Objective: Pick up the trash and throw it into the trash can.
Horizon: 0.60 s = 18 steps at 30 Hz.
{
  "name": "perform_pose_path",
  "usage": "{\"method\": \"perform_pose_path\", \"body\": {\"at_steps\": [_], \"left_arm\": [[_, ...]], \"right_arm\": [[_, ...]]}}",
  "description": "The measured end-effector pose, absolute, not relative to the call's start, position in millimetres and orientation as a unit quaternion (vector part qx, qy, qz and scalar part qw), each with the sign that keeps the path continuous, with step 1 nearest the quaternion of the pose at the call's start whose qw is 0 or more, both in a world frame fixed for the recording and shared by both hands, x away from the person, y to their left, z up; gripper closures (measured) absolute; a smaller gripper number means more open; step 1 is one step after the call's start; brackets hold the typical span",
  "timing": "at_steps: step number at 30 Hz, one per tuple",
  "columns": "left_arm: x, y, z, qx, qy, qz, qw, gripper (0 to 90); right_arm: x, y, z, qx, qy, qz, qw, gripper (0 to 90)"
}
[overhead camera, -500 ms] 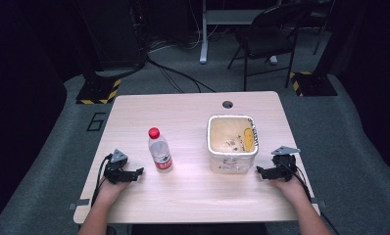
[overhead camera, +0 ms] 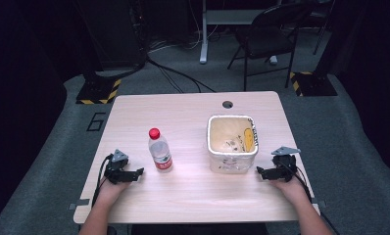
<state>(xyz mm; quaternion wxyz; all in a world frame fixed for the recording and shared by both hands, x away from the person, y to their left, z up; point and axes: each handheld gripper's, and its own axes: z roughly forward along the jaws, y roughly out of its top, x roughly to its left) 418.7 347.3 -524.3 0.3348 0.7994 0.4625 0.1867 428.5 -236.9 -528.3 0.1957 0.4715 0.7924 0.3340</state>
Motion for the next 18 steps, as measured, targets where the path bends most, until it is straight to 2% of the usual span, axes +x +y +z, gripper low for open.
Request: {"method": "perform_pose_path", "body": {"at_steps": [18], "left_arm": [[414, 344, -512, 0.801, 0.464, 0.169, 0.339, 23.2]], "right_arm": [[428, -237, -528, 0.471, 0.793, 0.334, 0.196, 0.0]]}}
